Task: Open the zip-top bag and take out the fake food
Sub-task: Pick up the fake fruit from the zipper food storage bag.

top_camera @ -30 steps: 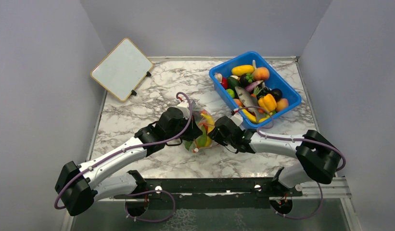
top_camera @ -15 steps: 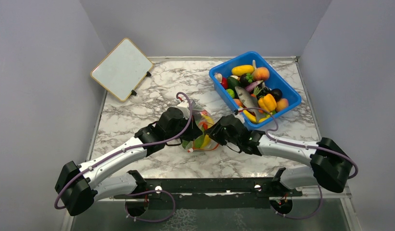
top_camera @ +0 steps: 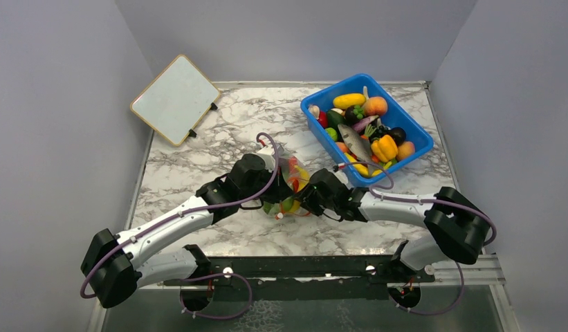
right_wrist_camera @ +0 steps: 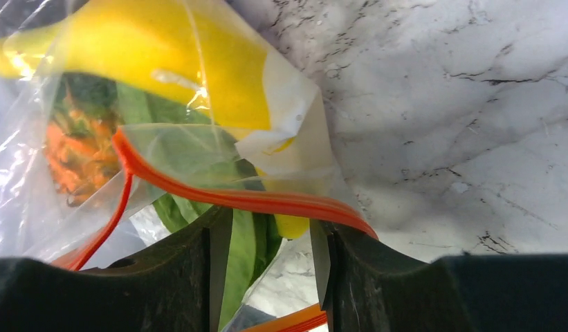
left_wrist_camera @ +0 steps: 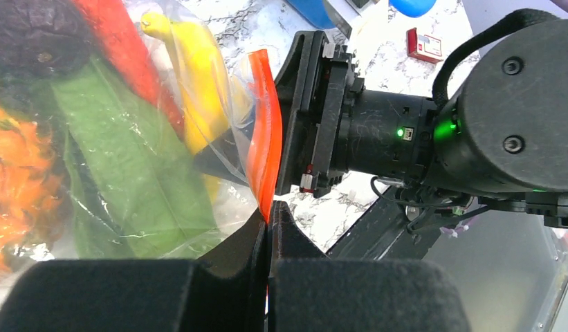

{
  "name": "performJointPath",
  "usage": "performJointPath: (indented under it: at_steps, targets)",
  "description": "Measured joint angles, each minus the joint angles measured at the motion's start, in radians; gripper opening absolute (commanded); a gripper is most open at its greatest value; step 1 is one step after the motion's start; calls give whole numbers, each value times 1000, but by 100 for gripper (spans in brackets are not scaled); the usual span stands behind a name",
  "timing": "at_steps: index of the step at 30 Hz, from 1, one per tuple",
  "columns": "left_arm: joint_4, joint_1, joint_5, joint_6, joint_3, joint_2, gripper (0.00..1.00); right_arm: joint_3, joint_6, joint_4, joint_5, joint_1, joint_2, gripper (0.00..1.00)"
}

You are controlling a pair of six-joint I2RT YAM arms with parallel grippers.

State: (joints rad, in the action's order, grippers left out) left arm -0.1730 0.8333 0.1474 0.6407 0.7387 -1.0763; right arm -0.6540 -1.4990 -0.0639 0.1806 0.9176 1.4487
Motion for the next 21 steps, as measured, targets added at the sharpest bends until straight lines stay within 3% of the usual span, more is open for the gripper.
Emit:
performJointPath:
  at_steps: [8,16,21]
  targets:
    - [0,0,7,0,0,0,0,-8,-49,-19,68,0,34,45]
    - [0,0,23,0,0,-10,0,-14,-38,0,77,2,66,18]
    - [1,0,23,0,0,-10,0,-8,14,0,79,2,-9,14]
